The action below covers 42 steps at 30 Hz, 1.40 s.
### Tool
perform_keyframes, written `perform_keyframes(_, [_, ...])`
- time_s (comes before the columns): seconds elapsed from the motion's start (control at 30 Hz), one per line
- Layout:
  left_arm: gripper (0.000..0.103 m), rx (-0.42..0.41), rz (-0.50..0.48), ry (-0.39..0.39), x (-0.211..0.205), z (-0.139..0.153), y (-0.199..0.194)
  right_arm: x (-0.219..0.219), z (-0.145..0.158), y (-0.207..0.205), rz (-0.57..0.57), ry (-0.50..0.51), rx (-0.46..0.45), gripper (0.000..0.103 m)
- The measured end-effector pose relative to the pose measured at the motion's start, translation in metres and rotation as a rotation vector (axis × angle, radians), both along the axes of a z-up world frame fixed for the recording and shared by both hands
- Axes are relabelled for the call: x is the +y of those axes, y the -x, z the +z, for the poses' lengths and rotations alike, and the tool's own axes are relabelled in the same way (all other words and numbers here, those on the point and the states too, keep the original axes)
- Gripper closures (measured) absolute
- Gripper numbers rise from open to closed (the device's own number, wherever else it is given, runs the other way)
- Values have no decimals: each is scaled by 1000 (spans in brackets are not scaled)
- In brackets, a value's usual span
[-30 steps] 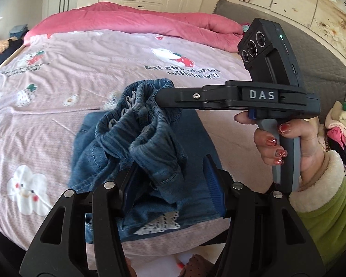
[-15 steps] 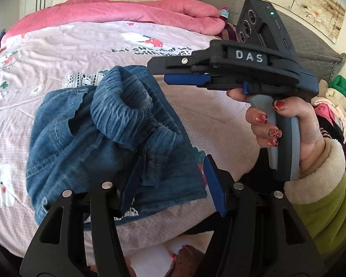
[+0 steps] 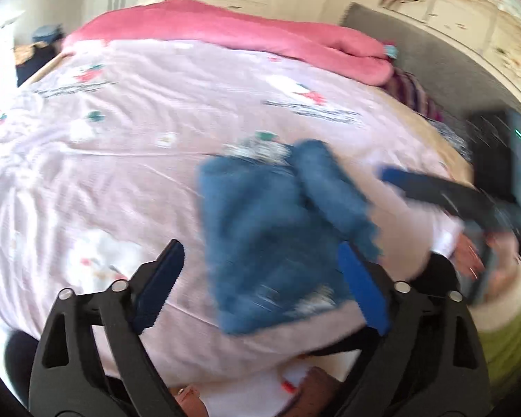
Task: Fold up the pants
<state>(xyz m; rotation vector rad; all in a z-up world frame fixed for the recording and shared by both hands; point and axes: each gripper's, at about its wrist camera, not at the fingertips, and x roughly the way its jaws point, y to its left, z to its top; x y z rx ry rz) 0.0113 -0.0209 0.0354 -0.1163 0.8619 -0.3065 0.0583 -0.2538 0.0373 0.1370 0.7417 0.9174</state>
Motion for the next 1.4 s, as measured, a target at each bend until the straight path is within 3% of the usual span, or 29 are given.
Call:
perform_keyframes(0.17, [19, 14, 45, -8, 27, 5, -43, 30, -5, 41, 37, 160, -110, 34])
perform_keyframes(0.37, [19, 100, -81, 12, 6, -3, -85, 91, -18, 74, 158, 384, -289, 34])
perform_keyframes(0.5, [40, 170, -133, -1, -7, -23, -103, 125, -33, 75, 226, 553, -442, 49])
perform_keyframes(0.6, [41, 183, -144, -3, -9, -32, -104, 138, -41, 71, 264, 627, -521, 56])
perform_keyframes(0.73, [41, 178, -145, -23, -12, -36, -104, 153, -50, 67, 327, 690, -623, 58])
perform_keyframes(0.77, [41, 179, -143, -28, -12, -37, -105, 154, -54, 66, 342, 703, -627, 67])
perform_keyframes(0.8, [41, 179, -142, -29, -13, -38, -105, 157, -58, 63, 358, 709, -611, 86])
perform_keyframes(0.87, [41, 184, -138, -26, -13, -41, -107, 154, -61, 61, 365, 679, -569, 94])
perform_keyframes(0.93, [41, 191, -134, -19, -13, -45, -107, 141, -58, 66, 378, 620, -531, 96])
perform_keyframes(1.07, [39, 198, -129, -3, -14, -50, -108, 114, -63, 79, 371, 607, -503, 96])
perform_keyframes(1.23, [39, 187, -133, -4, -21, -51, -107, 88, -73, 74, 321, 529, -403, 97])
perform_keyframes(1.4, [38, 181, -129, -14, -25, -52, -108, 81, -70, 79, 300, 484, -384, 97])
